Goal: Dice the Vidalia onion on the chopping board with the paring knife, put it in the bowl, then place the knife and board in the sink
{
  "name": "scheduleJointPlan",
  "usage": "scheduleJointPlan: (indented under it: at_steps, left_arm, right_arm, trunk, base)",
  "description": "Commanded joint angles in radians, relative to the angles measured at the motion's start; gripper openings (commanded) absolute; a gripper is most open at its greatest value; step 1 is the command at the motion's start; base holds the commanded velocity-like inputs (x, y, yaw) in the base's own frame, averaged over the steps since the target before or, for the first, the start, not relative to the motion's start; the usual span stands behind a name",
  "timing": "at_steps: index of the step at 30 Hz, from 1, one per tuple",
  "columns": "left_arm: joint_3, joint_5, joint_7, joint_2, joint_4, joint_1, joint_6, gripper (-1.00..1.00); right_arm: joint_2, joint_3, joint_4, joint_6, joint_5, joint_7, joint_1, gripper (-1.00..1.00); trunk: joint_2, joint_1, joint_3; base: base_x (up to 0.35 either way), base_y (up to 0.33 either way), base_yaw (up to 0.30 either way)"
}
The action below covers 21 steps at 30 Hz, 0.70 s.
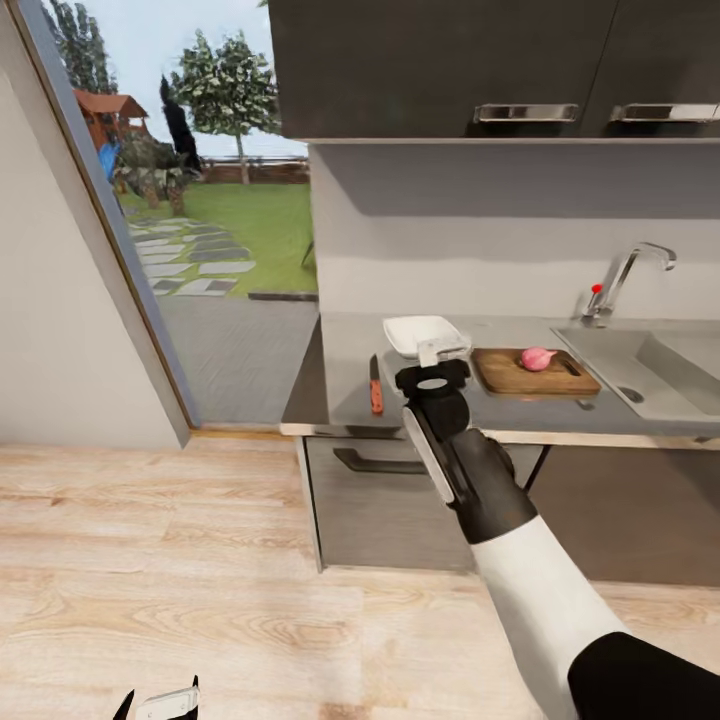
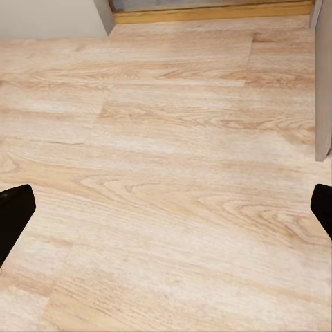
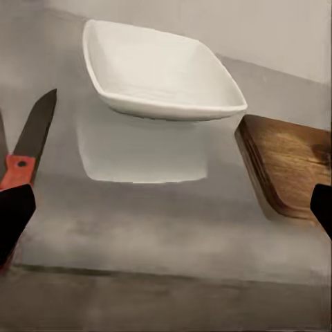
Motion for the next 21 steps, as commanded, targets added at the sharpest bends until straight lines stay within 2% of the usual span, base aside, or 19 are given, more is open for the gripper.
scheduleJointPlan:
  at_steps: [1,5,7,8,9,10,13,21]
  left_arm:
    - [0.008,-0.009,0.002,0.001,0.004,-0.002,-0.003,1.00]
    - [0.008,-0.009,0.001,0.001,0.004,-0.002,0.008,1.00]
    - [0.008,-0.009,0.001,0.002,0.004,-0.002,0.010,1.00]
    - [0.008,-0.009,0.001,0.002,0.004,-0.002,0.011,1.00]
    - [0.008,-0.009,0.001,0.002,0.004,-0.002,0.011,1.00]
    - [0.008,-0.009,0.001,0.002,0.004,-0.002,0.011,1.00]
    - [0.008,-0.009,0.001,0.002,0.004,-0.002,0.011,1.00]
    - [0.008,-0.009,0.001,0.002,0.004,-0.002,0.011,1.00]
  right_arm:
    - [0.000,0.001,0.006,0.008,-0.005,-0.005,-0.012,1.00]
    - [0.000,0.001,0.038,0.015,-0.009,-0.004,-0.046,1.00]
    - [0.000,-0.017,0.076,0.013,-0.014,0.009,-0.053,1.00]
    - [0.000,-0.040,0.091,0.012,-0.022,0.021,-0.054,1.00]
    - [0.000,-0.103,0.127,0.009,-0.048,0.055,-0.055,1.00]
    - [0.000,-0.133,0.148,0.003,-0.063,0.075,-0.055,1.00]
    - [0.000,-0.183,0.213,-0.042,-0.083,0.123,-0.055,1.00]
    - [0.000,-0.202,0.356,-0.161,-0.090,0.146,-0.055,1.00]
  trunk:
    - [-0.001,0.000,-0.001]
    - [-0.001,0.000,-0.001]
    - [-0.001,0.000,-0.001]
    - [-0.001,0.000,-0.001]
    - [-0.001,0.000,-0.001]
    - [-0.001,0.000,-0.001]
    - [-0.001,0.000,-0.001]
    - [-0.001,0.000,-0.001]
  base:
    - [0.211,0.171,0.000]
    - [0.230,0.186,0.000]
    - [0.241,0.194,0.000]
    - [0.241,0.195,0.000]
    - [0.242,0.195,0.000]
    - [0.242,0.196,0.000]
    - [0.184,0.141,0.000]
    - [0.027,0.020,0.000]
